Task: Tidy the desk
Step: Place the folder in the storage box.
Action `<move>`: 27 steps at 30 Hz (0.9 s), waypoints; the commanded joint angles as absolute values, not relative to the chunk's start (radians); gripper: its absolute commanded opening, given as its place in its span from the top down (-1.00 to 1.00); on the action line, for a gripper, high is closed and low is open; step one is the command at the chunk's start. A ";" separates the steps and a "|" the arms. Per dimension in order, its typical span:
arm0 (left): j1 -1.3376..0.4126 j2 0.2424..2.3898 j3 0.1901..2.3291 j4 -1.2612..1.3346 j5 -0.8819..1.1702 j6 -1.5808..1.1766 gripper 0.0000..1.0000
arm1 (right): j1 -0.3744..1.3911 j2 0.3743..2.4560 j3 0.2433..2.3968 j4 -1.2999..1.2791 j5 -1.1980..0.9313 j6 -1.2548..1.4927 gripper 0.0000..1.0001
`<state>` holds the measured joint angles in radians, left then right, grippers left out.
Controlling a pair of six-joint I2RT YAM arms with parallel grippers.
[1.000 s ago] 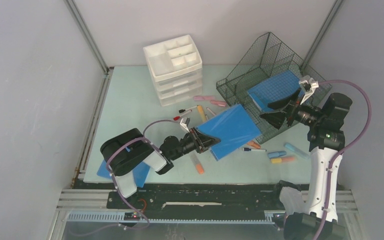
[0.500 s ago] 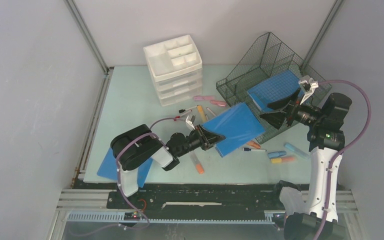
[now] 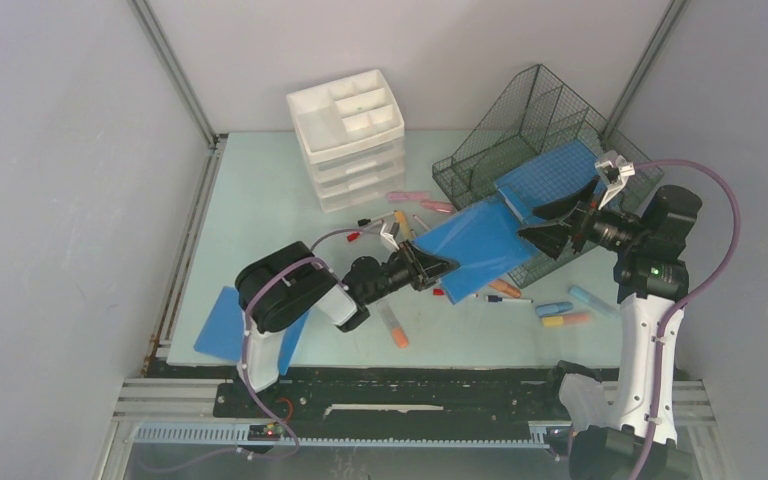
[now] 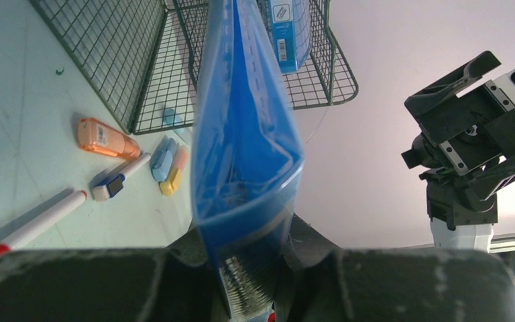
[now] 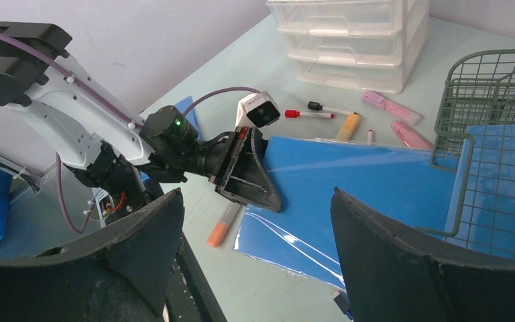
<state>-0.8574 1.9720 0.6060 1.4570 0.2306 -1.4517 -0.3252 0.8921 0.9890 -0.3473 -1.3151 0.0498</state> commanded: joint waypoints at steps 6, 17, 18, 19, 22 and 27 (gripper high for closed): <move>-0.846 2.066 0.774 1.515 0.247 -1.514 1.00 | -0.313 0.882 0.990 -0.332 -1.324 0.042 -0.74; -0.846 2.223 1.028 1.371 0.222 -1.544 1.00 | -0.297 0.882 0.990 -0.333 -1.319 0.036 -0.75; -0.845 2.237 1.051 1.358 0.218 -1.548 1.00 | -0.294 0.882 0.991 -0.333 -1.318 0.035 -0.74; -0.846 2.251 1.073 1.344 0.213 -1.552 1.00 | -0.291 0.882 0.990 -0.334 -1.317 0.034 -0.75; -0.845 2.285 1.147 1.292 0.202 -1.549 0.99 | -0.286 0.885 0.996 -0.348 -1.310 0.017 -0.75; -0.846 2.322 1.226 1.215 0.187 -1.530 0.91 | -0.279 0.886 1.001 -0.368 -1.300 0.002 -0.75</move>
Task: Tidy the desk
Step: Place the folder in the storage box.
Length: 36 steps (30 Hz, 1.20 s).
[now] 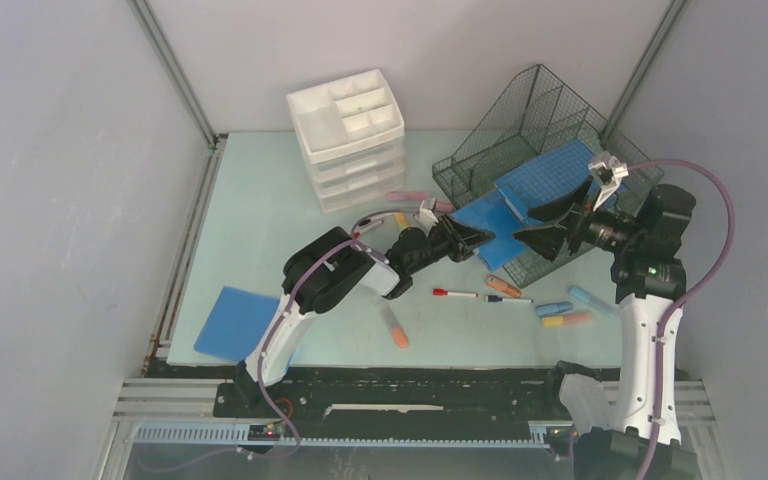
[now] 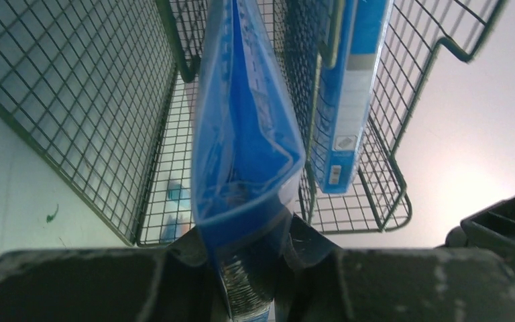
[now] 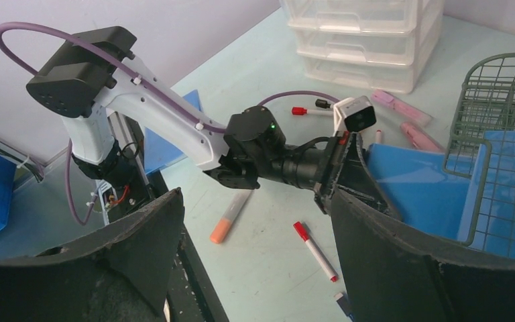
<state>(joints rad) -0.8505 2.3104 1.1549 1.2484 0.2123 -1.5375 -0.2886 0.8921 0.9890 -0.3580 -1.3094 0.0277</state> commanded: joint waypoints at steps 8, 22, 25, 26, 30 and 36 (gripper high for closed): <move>-0.846 2.336 1.291 1.087 0.176 -1.488 0.38 | -0.267 0.892 1.003 -0.377 -1.290 0.002 -0.75; -0.839 2.200 1.137 1.069 0.163 -1.349 -0.50 | -0.255 0.893 1.003 -0.386 -1.281 -0.031 -0.76; -0.833 2.169 1.095 1.071 0.160 -1.326 -0.60 | -0.254 0.891 1.003 -0.388 -1.281 -0.034 -0.76; -0.832 2.162 1.084 1.079 0.161 -1.319 -0.61 | -0.252 0.891 1.003 -0.388 -1.280 -0.035 -0.76; -0.829 2.152 1.064 1.115 0.172 -1.316 -0.63 | -0.250 0.891 1.003 -0.391 -1.278 -0.039 -0.76; -0.828 2.143 1.068 1.115 0.185 -1.326 -0.28 | -0.249 0.891 1.003 -0.393 -1.273 -0.041 -0.76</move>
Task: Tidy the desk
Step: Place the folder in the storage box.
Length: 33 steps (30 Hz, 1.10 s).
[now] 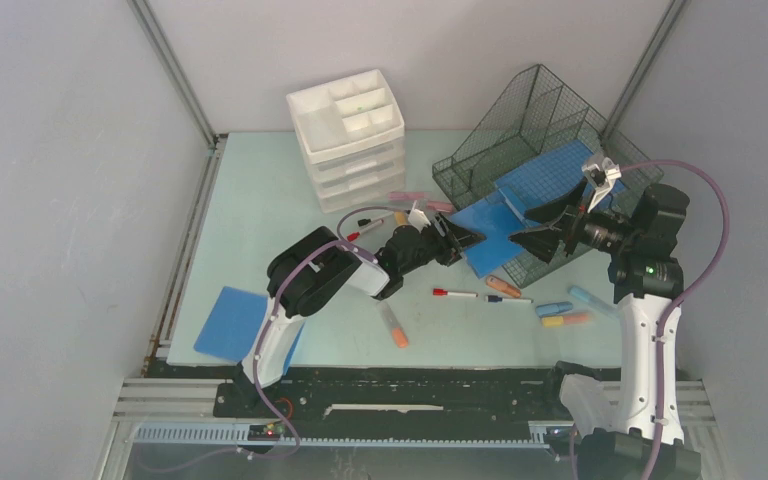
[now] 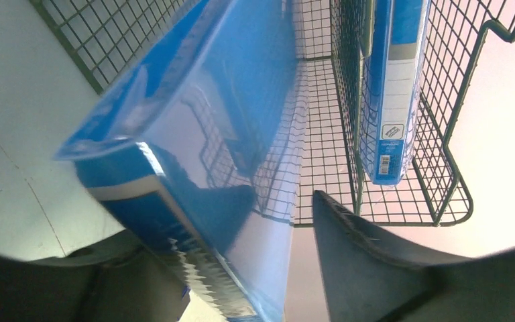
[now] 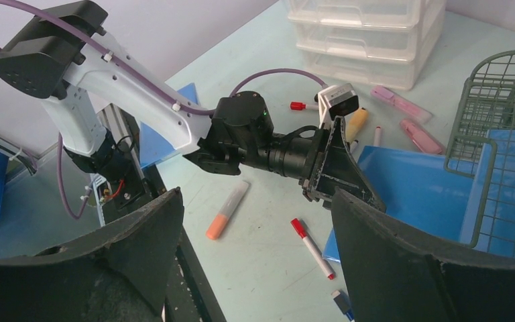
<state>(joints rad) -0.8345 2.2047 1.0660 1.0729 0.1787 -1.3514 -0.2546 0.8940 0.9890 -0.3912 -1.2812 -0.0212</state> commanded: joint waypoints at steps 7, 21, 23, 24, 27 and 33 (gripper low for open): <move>-0.833 2.178 1.160 1.054 0.201 -1.355 0.30 | -0.239 0.891 1.003 -0.395 -1.266 -0.049 -0.76; -0.855 2.335 1.418 0.974 0.122 -1.444 0.31 | -0.215 0.889 1.002 -0.402 -1.255 -0.060 -0.77; -0.859 2.344 1.436 0.963 0.105 -1.442 0.28 | -0.212 0.889 1.003 -0.402 -1.253 -0.061 -0.77; -0.862 2.347 1.446 0.955 0.099 -1.441 0.25 | -0.212 0.888 1.003 -0.402 -1.253 -0.062 -0.77; -0.868 2.357 1.479 0.930 0.091 -1.432 0.09 | -0.210 0.890 1.003 -0.403 -1.249 -0.064 -0.77; -0.868 2.325 1.450 0.907 0.089 -1.392 -0.33 | -0.209 0.890 1.003 -0.406 -1.247 -0.067 -0.77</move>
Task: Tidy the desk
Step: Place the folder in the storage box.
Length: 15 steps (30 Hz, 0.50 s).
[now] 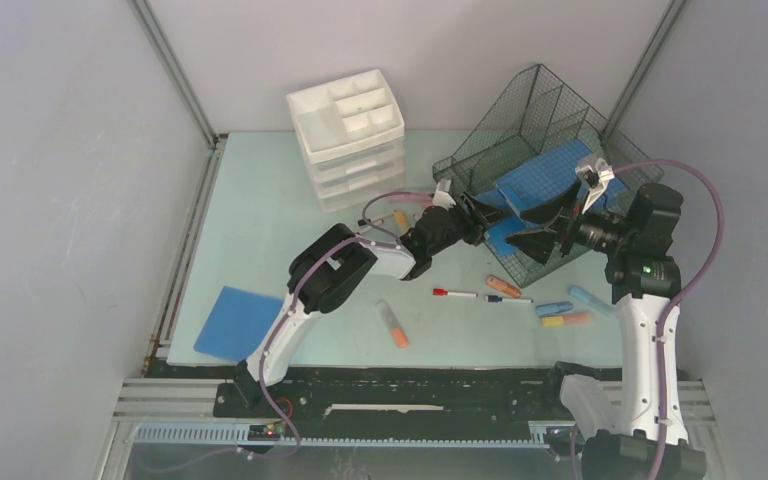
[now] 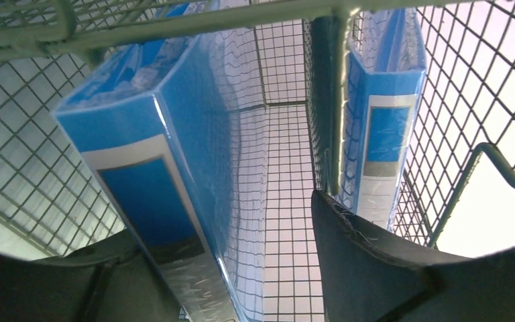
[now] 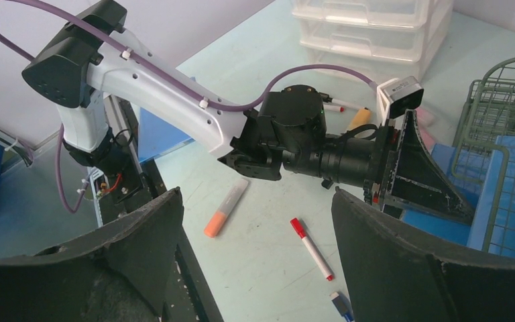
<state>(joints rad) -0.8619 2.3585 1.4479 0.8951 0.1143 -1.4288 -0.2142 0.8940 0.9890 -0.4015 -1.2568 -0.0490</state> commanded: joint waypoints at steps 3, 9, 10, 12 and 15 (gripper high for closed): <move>-0.864 2.305 1.406 0.906 0.087 -1.384 -0.40 | -0.208 0.890 1.002 -0.406 -1.248 -0.067 -0.77; -0.861 2.267 1.350 0.916 0.095 -1.348 -0.69 | -0.207 0.891 1.003 -0.408 -1.246 -0.070 -0.77; -0.861 2.258 1.340 0.916 0.094 -1.338 -0.70 | -0.207 0.891 1.003 -0.408 -1.244 -0.071 -0.77; -0.860 2.235 1.313 0.916 0.090 -1.314 -0.73 | -0.206 0.892 1.003 -0.409 -1.243 -0.074 -0.77; -0.860 2.188 1.261 0.920 0.079 -1.268 -0.75 | -0.203 0.892 1.003 -0.413 -1.241 -0.081 -0.78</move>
<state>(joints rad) -0.8612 2.3169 1.3022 0.8837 0.1055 -1.3579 -0.2134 0.8940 0.9890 -0.4068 -1.2526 -0.0589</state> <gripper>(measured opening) 0.872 0.884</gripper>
